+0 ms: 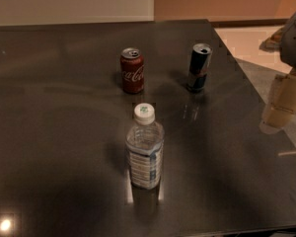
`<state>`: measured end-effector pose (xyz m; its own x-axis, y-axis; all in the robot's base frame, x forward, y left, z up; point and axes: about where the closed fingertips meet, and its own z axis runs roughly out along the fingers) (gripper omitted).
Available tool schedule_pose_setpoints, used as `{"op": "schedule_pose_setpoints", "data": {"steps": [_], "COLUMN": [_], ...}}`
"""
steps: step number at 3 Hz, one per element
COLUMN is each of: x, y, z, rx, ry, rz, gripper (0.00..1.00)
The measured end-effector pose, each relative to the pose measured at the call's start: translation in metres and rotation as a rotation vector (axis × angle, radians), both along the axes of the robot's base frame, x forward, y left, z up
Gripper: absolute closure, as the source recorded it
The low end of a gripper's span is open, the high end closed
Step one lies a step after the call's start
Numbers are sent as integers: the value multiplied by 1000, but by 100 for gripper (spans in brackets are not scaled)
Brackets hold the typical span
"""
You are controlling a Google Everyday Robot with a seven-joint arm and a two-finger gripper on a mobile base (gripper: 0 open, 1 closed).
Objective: Move blue plastic bottle near coke can
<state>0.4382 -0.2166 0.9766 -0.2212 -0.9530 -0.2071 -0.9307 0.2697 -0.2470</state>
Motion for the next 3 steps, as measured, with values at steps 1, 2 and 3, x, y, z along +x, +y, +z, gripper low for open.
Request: {"op": "schedule_pose_setpoints", "data": {"steps": [1, 2, 3], "x": [0, 0, -2], "y": [0, 5, 28], "z": [0, 2, 3], "rx": [0, 17, 90], "ry": [0, -6, -9], "rz": [0, 14, 66], "gripper": [0, 0, 0]}}
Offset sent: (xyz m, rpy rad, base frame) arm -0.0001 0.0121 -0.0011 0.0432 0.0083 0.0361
